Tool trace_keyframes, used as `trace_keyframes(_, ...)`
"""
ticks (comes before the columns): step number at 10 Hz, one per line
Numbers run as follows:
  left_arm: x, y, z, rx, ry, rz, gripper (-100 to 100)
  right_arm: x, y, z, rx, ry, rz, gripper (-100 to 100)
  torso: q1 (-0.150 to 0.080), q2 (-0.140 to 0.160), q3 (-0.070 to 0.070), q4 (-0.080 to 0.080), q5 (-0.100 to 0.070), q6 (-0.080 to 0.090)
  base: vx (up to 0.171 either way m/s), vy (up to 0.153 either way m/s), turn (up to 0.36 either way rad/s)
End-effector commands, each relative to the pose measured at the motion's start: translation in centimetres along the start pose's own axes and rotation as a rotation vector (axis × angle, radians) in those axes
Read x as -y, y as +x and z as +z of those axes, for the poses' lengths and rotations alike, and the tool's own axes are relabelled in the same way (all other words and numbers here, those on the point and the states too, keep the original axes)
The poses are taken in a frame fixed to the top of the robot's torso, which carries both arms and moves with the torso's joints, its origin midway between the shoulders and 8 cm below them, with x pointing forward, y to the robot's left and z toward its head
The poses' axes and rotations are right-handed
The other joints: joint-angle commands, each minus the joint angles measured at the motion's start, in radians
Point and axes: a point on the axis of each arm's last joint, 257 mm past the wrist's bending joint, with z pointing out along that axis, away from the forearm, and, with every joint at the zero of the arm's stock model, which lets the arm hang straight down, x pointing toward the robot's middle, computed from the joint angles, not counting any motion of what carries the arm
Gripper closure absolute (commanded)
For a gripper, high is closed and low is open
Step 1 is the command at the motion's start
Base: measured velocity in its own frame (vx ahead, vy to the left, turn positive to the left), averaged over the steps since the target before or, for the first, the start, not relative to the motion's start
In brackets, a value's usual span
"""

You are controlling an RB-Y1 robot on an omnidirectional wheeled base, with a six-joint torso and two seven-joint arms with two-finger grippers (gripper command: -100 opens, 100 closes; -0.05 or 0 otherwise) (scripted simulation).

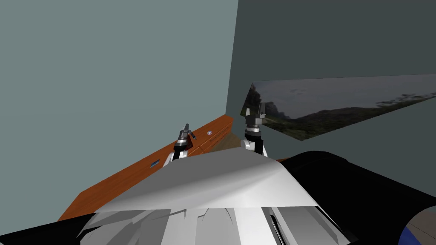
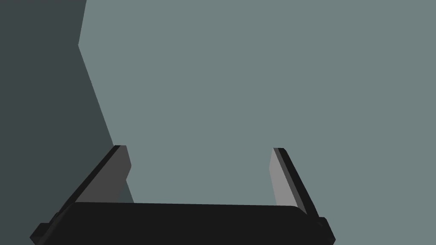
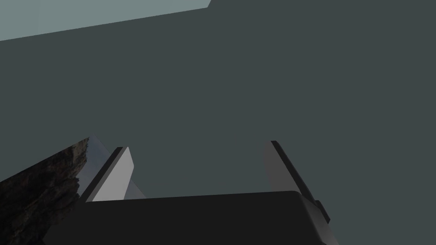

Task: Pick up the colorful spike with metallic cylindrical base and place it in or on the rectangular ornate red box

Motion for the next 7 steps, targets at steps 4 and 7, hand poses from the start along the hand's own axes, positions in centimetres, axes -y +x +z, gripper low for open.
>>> trace_keyframes(4, -3.7, 2.0, -0.9, -0.055, -0.058, 0.068, -100, 0.0, 0.0, 0.0, 0.0, 0.0, 0.0, 0, 0.0, 0.0, 0.0, 0.0, 0.0, -0.001, -0.023, 0.027, -0.061)
trace_keyframes(7, -6.7, 3.1, -1.5, -0.098, -0.089, 0.163, -100, 0.0, 0.0, 0.0, 0.0, 0.0, 0.0, 0, 0.0, 0.0, 0.0, 0.0, 0.0, -0.001, -0.027, 0.033, -0.11)
